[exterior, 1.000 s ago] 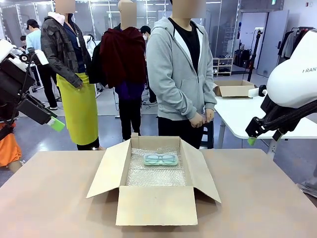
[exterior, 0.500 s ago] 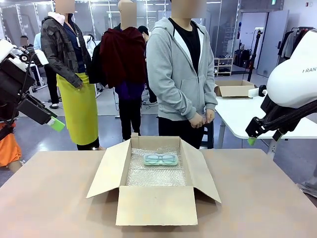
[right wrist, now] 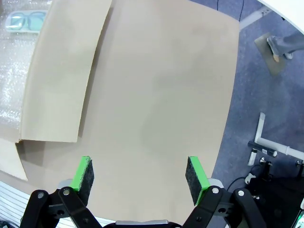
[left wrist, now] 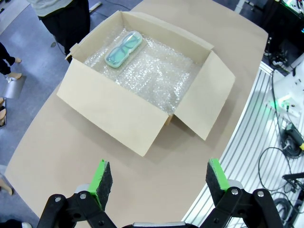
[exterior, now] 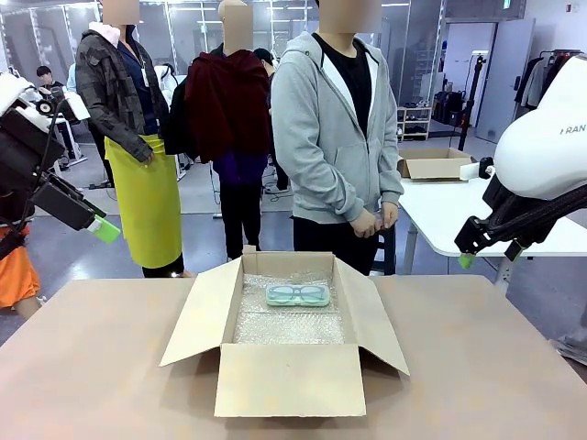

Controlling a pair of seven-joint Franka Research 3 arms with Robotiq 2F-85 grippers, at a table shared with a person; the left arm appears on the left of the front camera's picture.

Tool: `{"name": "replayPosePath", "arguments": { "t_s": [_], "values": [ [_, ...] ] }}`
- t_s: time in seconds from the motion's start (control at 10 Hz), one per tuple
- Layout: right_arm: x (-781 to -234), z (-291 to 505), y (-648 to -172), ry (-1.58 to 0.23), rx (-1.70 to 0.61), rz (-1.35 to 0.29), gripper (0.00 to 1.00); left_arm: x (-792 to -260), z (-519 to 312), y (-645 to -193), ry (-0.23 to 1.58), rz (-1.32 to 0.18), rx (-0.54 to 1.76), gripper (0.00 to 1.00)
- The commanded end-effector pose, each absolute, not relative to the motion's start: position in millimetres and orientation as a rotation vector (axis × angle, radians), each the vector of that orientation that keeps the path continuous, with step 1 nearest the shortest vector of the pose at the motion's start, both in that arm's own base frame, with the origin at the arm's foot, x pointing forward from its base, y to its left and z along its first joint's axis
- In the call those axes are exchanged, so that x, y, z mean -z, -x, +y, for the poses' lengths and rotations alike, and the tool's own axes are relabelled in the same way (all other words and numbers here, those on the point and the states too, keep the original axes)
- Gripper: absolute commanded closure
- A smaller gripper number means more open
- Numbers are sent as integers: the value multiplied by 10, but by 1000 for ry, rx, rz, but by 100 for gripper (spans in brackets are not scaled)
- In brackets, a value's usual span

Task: Pack the glasses set securely to prepare it for shipping.
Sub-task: Put the Glasses case from the right side of the table into the Package Box.

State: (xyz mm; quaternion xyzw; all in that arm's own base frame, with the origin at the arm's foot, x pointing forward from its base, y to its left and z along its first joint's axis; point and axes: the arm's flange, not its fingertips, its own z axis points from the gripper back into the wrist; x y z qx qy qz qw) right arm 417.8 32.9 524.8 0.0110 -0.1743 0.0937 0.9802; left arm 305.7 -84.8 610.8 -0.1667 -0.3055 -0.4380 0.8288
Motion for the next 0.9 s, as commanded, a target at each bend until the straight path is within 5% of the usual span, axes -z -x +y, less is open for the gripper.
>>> {"name": "replayPosePath", "arguments": {
  "t_s": [0.0, 0.8],
  "values": [
    [-5248, 330, -4178, -22, -189, -351, 2, -6129, -834, -3051, 366, -654, 937, 0],
    [-5248, 330, -4178, -22, -189, -351, 2, -6129, -834, -3051, 366, -654, 937, 0]
  ]
}}
